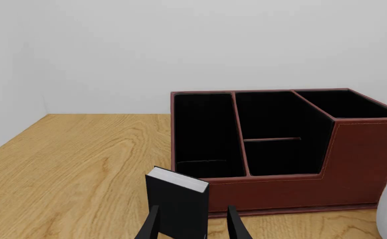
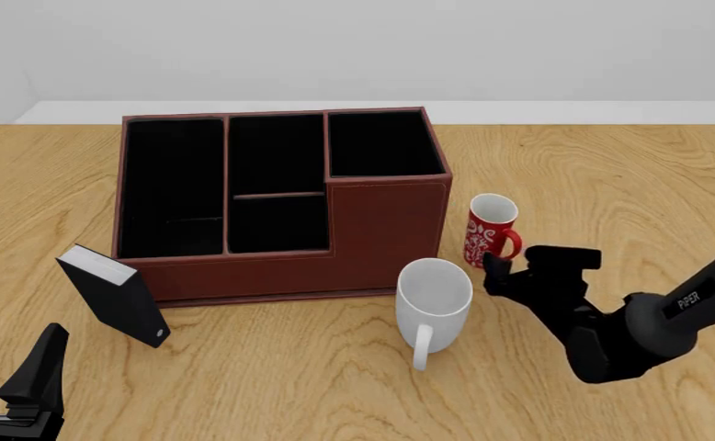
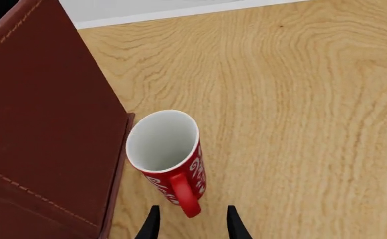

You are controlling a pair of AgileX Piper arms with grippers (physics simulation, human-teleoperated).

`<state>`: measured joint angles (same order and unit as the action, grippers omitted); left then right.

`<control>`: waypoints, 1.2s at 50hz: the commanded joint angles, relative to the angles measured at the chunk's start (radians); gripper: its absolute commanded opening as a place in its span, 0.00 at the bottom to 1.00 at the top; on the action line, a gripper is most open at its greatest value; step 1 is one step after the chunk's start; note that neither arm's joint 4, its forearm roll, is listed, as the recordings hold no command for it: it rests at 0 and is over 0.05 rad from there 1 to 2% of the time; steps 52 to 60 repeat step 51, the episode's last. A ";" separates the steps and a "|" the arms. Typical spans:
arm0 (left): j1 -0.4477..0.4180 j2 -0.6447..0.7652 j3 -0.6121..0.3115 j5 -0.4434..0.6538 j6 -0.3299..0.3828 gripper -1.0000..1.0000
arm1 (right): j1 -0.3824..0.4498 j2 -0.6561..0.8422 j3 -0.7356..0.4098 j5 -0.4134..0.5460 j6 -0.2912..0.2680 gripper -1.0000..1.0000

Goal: Pick up the red mug and place it to the right of the caddy.

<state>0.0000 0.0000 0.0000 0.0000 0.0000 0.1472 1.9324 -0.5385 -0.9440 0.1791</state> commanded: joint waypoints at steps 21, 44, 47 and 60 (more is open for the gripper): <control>0.000 0.000 0.000 0.000 0.000 1.00 | 0.058 -0.480 0.262 0.179 -0.012 1.00; 0.000 0.000 0.000 0.000 0.000 1.00 | 0.076 -0.943 0.349 0.506 -0.042 1.00; 0.000 0.000 0.000 0.000 0.000 1.00 | 0.078 -0.986 0.354 0.538 -0.044 1.00; 0.000 0.000 0.000 0.000 0.000 1.00 | 0.088 -1.068 0.371 0.593 -0.024 1.00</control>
